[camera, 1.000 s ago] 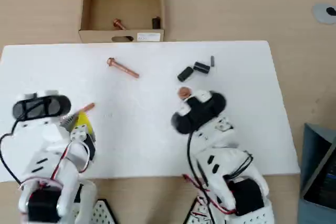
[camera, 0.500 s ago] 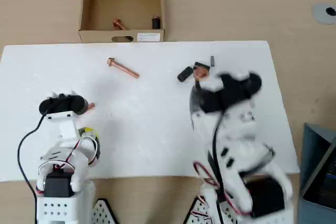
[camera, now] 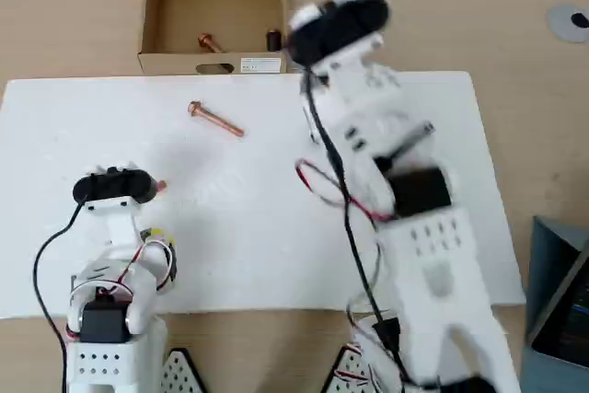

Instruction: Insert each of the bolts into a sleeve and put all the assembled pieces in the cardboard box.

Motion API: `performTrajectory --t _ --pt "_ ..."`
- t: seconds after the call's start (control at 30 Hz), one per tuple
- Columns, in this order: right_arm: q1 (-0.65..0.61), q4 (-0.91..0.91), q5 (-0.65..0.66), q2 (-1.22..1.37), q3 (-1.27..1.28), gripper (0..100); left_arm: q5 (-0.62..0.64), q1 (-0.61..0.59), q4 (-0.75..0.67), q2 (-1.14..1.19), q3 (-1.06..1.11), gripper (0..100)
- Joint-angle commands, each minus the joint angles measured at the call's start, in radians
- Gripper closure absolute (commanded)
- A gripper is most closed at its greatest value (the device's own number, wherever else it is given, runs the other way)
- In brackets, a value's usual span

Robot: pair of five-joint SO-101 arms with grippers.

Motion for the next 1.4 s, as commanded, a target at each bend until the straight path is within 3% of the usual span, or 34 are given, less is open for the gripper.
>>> performTrajectory --t 0.0,0.27,0.53,1.0,1.2,1.37 --pt "0.016 -0.103 0.087 0.143 -0.159 98.8 0.000 -0.012 -0.018 -0.005 -0.003 100" --pt "0.016 -0.258 0.250 0.506 -0.406 98.8 0.000 -0.011 -0.023 -0.005 -0.003 100" --pt "0.015 -0.351 0.313 0.874 -0.713 98.8 0.000 -0.005 -0.023 -0.005 -0.002 100" --pt "-0.051 -0.342 0.446 1.383 -1.241 98.5 0.000 -0.003 -0.025 -0.005 -0.002 100" --pt "-0.064 -0.204 0.457 1.458 -1.357 85.3 0.000 -0.003 -0.025 -0.005 -0.002 100" --pt "-0.071 -0.173 0.457 1.489 -1.425 85.3 0.000 -0.005 -0.041 -0.005 0.002 100"
